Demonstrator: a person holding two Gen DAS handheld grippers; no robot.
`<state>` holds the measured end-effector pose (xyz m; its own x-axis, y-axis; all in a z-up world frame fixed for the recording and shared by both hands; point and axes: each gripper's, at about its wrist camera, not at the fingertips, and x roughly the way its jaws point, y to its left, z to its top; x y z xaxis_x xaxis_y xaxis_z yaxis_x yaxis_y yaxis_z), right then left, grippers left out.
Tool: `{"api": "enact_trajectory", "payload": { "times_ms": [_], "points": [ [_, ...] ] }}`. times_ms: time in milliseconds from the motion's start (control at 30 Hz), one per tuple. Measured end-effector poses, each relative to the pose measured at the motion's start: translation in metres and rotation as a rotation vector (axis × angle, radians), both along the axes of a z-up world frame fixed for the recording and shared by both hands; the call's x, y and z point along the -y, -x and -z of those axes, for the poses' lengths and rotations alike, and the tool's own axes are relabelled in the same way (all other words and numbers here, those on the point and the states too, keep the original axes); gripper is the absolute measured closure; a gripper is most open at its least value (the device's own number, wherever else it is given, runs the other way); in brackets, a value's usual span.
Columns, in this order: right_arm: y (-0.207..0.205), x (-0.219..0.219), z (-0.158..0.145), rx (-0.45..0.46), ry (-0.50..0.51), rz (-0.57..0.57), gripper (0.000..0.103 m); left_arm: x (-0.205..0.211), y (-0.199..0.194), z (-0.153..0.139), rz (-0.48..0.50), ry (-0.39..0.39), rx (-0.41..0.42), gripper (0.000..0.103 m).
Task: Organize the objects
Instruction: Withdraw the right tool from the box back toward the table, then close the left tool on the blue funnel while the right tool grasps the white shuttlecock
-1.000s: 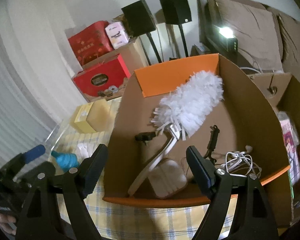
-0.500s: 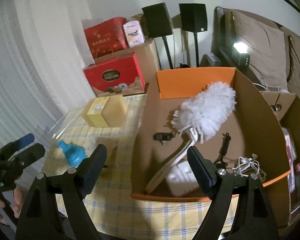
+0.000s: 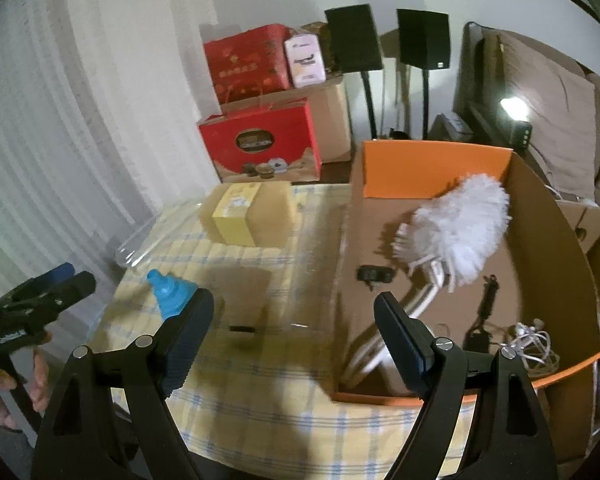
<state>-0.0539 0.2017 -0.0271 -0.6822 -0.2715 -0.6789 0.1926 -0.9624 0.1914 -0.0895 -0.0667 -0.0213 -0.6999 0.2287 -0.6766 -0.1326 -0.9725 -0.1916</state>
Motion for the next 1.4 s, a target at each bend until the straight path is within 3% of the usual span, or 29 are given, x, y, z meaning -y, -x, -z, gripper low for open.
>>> {"api": "enact_trajectory", "payload": {
  "times_ms": [200, 300, 433, 633, 867, 1267, 1400],
  "points": [
    [0.002, 0.022, 0.01, 0.021, 0.007, -0.053, 0.023, 0.005, 0.002, 0.022, -0.008, 0.017, 0.029, 0.002],
    [0.004, 0.035, 0.018, 0.04, -0.007, -0.089, 0.03, 0.005, 0.004, 0.03, 0.0, 0.03, 0.044, 0.013],
    [0.008, 0.053, 0.03, 0.077, -0.014, -0.132, 0.045, 0.005, 0.01, 0.04, 0.015, 0.033, 0.063, 0.018],
    [0.019, 0.072, 0.046, 0.114, -0.026, -0.166, 0.055, 0.003, 0.018, 0.049, 0.037, 0.005, 0.076, 0.026],
    [0.035, 0.086, 0.062, 0.16, -0.021, -0.179, 0.059, -0.009, 0.031, 0.06, 0.087, 0.012, 0.076, 0.033],
    [0.054, 0.089, 0.085, 0.194, -0.075, -0.142, 0.059, -0.023, 0.06, 0.082, 0.106, 0.042, 0.101, 0.033],
    [0.059, 0.09, 0.092, 0.2, -0.1, -0.139, 0.058, -0.026, 0.067, 0.091, 0.112, 0.038, 0.125, 0.045]
  ]
}}
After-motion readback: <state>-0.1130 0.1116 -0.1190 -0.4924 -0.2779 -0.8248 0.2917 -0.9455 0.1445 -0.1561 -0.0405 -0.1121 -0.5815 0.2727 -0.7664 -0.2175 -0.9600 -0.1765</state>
